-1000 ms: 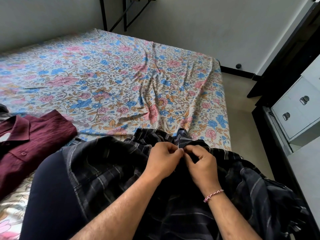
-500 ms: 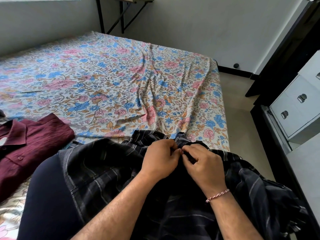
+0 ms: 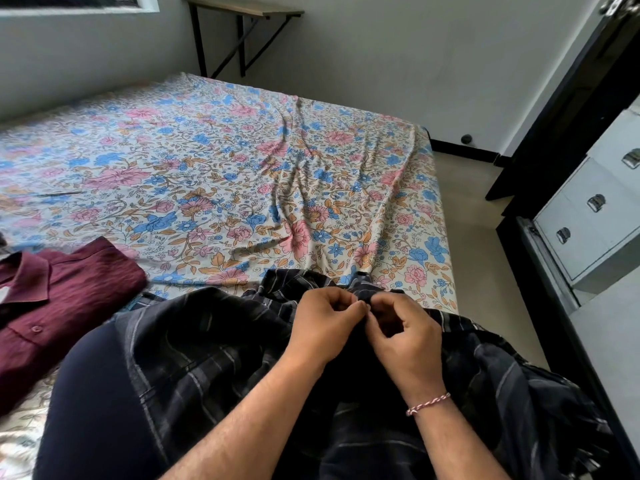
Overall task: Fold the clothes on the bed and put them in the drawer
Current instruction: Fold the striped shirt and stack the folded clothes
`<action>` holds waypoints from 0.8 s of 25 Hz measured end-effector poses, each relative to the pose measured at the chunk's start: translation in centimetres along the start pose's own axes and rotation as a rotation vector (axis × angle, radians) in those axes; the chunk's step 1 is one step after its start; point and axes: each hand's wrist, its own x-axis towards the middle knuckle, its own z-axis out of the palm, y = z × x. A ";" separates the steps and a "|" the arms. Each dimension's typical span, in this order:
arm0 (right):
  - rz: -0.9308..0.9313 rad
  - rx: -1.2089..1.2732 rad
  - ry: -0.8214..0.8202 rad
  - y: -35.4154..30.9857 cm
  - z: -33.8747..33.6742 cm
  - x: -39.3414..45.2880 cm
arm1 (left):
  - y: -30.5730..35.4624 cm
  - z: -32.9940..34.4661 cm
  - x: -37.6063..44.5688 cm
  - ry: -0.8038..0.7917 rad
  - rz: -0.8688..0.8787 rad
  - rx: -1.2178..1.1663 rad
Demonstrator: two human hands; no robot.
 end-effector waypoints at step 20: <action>0.367 0.378 -0.100 0.9 0.7 0.8 | -0.5 1.4 -1.8 0.008 0.400 0.386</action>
